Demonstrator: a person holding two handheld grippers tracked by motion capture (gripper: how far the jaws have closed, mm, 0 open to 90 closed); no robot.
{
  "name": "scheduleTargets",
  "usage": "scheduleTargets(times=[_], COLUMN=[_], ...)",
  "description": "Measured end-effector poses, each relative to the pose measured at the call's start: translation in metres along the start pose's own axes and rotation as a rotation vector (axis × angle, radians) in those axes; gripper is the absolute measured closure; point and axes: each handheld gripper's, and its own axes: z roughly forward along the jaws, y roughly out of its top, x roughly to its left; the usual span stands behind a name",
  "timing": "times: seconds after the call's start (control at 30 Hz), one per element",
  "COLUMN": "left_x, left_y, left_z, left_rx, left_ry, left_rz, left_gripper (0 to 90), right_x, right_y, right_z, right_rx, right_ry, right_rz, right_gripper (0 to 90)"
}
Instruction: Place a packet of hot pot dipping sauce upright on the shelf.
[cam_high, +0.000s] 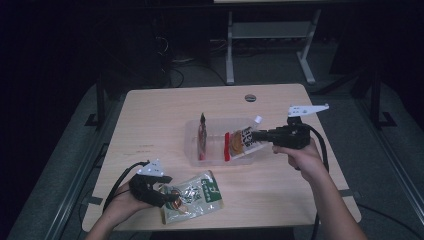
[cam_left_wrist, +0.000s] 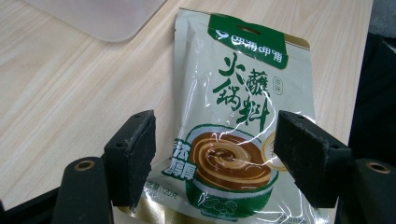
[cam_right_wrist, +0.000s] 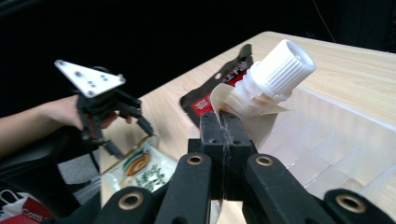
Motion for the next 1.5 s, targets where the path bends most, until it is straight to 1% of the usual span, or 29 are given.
scheduleTargets(times=[0.03,0.17,0.2,0.27,0.33,0.4,0.43,0.5,0.57,0.6,0.73,0.87,0.9,0.93,1.13,1.23,1.3,1.33,1.43,1.5], left_x=[0.0,0.001,0.0,0.0,0.0,0.0,0.0,0.0,0.001,0.0,0.0,0.0,-0.001,-0.001,-0.001,0.0,0.0,0.0,0.0,0.0], left_y=[0.0,0.0,-0.001,-0.003,-0.004,-0.005,-0.005,-0.006,-0.006,-0.007,-0.008,-0.007,-0.007,-0.007,-0.007,-0.008,-0.008,-0.008,-0.007,-0.007], left_z=[0.001,0.001,0.001,0.0,-0.001,-0.002,-0.002,-0.002,-0.002,-0.002,-0.002,0.0,0.001,0.002,0.003,0.002,0.002,0.002,0.002,0.002], left_rx=[-0.005,0.001,0.0,-0.002,0.004,0.01,-0.004,0.0,0.01,0.005,0.012,0.014,0.016,0.018,0.026,0.02,0.02,0.017,0.018,0.023], left_ry=[0.0,0.005,0.001,0.001,0.007,0.006,0.005,0.004,0.008,0.005,0.004,-0.002,-0.005,-0.005,-0.005,-0.005,-0.004,-0.006,-0.006,-0.008], left_rz=[-0.002,0.012,0.0,-0.01,0.002,-0.003,-0.015,-0.019,-0.003,-0.018,-0.018,-0.016,-0.019,-0.011,-0.01,-0.01,-0.013,-0.014,-0.012,-0.01], left_gripper=[29.4,29.4,29.4,29.4,29.4,29.5,29.4,29.4,29.4,29.4,29.4,29.3,29.2,29.3,29.2,29.2,29.3,29.2,29.2,29.2], right_x=[-0.002,-0.011,-0.013,-0.017,-0.02,-0.022,-0.022,-0.023,-0.024,-0.024,-0.028,-0.028,-0.028,-0.027,-0.024,-0.02,-0.019,-0.019,-0.017,-0.016], right_y=[0.002,0.008,0.01,0.014,0.017,0.019,0.02,0.022,0.022,0.022,0.021,0.022,0.022,0.022,0.029,0.031,0.031,0.032,0.032,0.031], right_z=[0.004,0.018,0.021,0.028,0.035,0.041,0.044,0.05,0.056,0.059,0.068,0.073,0.074,0.076,0.088,0.094,0.095,0.095,0.093,0.091], right_rx=[0.003,0.015,0.017,0.023,0.039,0.048,0.054,0.066,0.08,0.084,0.079,0.075,0.072,0.073,0.089,0.107,0.082,0.076,0.082,0.093], right_ry=[-0.006,-0.013,-0.016,-0.018,-0.026,-0.024,-0.036,-0.042,-0.046,-0.052,-0.052,-0.054,-0.056,-0.057,-0.056,-0.06,-0.05,-0.044,-0.051,-0.048], right_rz=[-0.002,0.001,0.002,0.007,0.001,0.005,0.004,-0.005,-0.005,-0.005,0.002,0.001,-0.003,-0.003,-0.029,-0.043,-0.05,-0.056,-0.061,-0.059], right_gripper=[89.7,89.7,89.7,89.7,89.7,89.6,89.6,89.6,89.6,89.6,89.5,89.1,88.9,88.9,87.0,83.8,80.1,79.3,74.3,68.6])
